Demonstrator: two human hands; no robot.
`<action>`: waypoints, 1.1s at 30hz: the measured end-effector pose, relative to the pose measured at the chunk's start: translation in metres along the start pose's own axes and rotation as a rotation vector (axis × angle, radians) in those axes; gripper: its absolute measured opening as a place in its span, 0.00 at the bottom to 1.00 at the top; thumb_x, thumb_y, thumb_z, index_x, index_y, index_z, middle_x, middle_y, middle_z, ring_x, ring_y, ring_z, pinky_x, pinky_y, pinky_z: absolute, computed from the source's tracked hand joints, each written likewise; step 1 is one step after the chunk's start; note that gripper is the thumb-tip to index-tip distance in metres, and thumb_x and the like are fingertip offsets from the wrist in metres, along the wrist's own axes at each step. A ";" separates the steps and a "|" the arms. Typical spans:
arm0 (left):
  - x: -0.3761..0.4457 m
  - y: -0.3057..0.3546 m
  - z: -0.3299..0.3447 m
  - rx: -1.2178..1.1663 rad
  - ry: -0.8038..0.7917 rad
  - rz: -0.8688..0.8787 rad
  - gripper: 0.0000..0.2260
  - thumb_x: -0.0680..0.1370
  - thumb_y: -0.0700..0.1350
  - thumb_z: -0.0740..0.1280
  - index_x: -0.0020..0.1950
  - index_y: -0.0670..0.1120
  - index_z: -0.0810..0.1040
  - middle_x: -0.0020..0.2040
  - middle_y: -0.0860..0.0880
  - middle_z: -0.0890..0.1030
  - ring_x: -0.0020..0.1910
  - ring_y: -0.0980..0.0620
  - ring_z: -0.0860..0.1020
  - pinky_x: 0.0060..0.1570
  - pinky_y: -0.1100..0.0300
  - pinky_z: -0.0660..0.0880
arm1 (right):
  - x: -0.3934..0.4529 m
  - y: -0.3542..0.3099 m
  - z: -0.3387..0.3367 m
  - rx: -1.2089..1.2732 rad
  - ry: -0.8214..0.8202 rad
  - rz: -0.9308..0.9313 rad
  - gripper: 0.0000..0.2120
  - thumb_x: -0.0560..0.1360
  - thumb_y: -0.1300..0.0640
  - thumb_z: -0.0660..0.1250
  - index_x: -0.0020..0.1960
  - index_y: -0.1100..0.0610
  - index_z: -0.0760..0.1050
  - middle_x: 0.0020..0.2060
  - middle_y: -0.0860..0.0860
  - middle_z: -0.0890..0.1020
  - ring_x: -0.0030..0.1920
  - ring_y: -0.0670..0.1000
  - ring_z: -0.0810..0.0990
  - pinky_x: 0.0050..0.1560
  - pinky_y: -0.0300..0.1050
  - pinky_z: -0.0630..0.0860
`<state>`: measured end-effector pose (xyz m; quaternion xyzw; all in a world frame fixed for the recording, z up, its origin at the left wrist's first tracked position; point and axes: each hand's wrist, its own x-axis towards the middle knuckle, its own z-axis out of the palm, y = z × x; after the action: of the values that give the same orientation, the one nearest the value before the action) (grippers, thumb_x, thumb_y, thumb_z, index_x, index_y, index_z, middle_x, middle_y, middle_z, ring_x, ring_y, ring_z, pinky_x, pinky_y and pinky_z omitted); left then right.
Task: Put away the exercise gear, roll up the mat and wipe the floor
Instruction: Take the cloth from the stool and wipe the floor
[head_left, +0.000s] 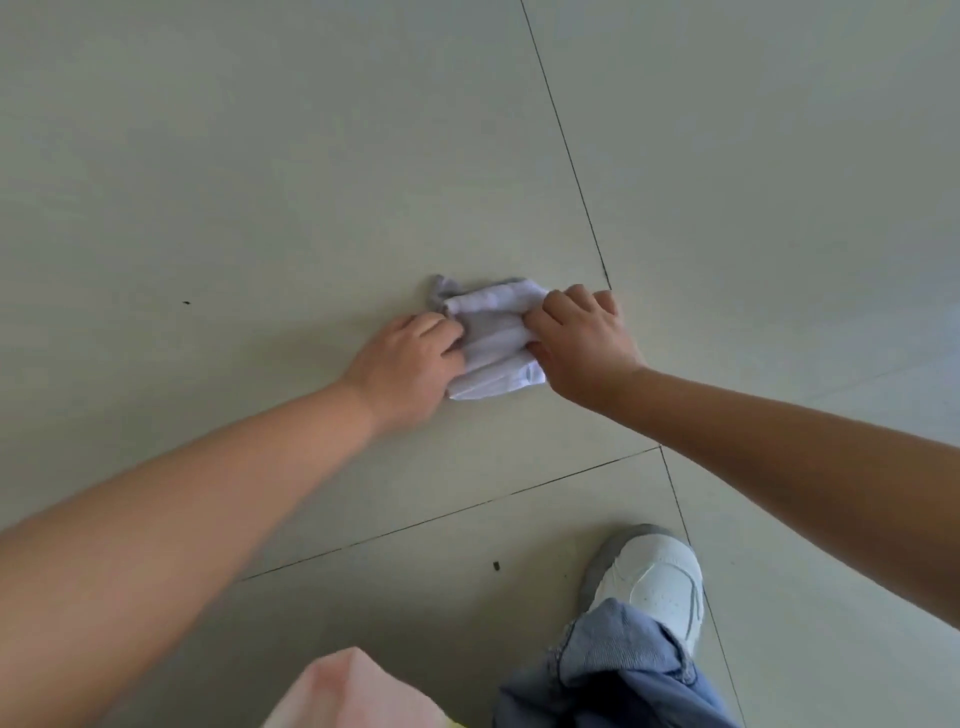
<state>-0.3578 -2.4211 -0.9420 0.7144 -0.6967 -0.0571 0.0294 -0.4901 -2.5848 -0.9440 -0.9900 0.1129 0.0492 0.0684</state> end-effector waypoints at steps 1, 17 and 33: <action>-0.025 -0.008 -0.002 0.027 0.001 -0.006 0.12 0.65 0.41 0.57 0.30 0.44 0.79 0.37 0.44 0.82 0.37 0.45 0.77 0.37 0.59 0.73 | 0.004 -0.020 0.002 0.013 -0.001 -0.065 0.14 0.50 0.61 0.79 0.31 0.56 0.77 0.30 0.51 0.79 0.32 0.55 0.79 0.36 0.42 0.74; 0.053 0.050 0.008 -0.158 -0.044 -0.051 0.14 0.64 0.39 0.55 0.24 0.45 0.79 0.32 0.46 0.83 0.31 0.48 0.82 0.31 0.60 0.72 | -0.028 0.074 -0.011 -0.068 -0.005 -0.019 0.12 0.67 0.55 0.60 0.40 0.58 0.82 0.32 0.54 0.80 0.34 0.59 0.80 0.45 0.48 0.65; 0.084 -0.171 -0.027 -0.006 -0.202 -0.775 0.13 0.77 0.37 0.60 0.60 0.38 0.76 0.66 0.43 0.73 0.59 0.38 0.77 0.54 0.46 0.75 | 0.250 -0.008 -0.033 0.056 -0.056 0.229 0.20 0.75 0.63 0.59 0.67 0.56 0.68 0.66 0.54 0.66 0.68 0.55 0.62 0.65 0.51 0.60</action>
<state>-0.1827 -2.5008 -0.9390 0.9151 -0.3746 -0.1360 -0.0606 -0.2432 -2.6357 -0.9382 -0.9666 0.2245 0.0810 0.0931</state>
